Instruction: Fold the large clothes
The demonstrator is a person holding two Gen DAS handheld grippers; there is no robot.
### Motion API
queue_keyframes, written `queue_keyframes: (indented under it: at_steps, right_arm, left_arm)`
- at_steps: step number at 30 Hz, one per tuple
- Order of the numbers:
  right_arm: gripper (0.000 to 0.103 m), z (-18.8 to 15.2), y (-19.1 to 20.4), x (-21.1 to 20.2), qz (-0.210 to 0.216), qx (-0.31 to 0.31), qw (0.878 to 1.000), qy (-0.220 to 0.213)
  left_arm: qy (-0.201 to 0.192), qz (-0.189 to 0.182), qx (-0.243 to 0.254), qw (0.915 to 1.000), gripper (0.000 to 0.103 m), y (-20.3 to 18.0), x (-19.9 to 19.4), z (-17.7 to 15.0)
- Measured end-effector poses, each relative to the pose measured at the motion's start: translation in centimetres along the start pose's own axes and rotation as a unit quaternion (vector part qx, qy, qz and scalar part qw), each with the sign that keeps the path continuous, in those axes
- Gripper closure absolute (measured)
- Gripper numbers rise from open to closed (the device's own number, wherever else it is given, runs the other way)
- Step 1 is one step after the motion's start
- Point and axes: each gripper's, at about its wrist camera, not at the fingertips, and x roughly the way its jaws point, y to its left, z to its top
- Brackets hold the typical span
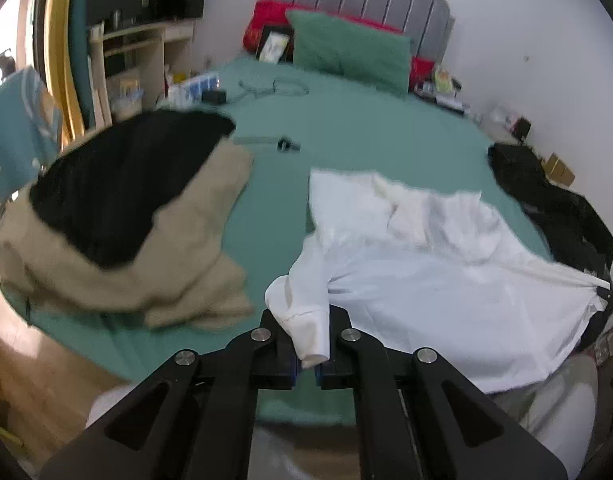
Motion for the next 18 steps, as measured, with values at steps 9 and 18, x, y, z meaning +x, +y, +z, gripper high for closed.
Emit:
queue_keyframes:
  at_steps: [9, 18]
  right_arm:
    - [0.099, 6.0, 0.2, 2.7, 0.022, 0.016, 0.998, -0.059]
    - [0.099, 11.4, 0.0, 9.1, 0.018, 0.01, 0.997, -0.072]
  left_arm:
    - [-0.027, -0.016, -0.054, 0.998, 0.097, 0.7, 2.9, 4.0]
    - [-0.06, 0.032, -0.065, 0.9955, 0.096, 0.9, 9.8, 8.6]
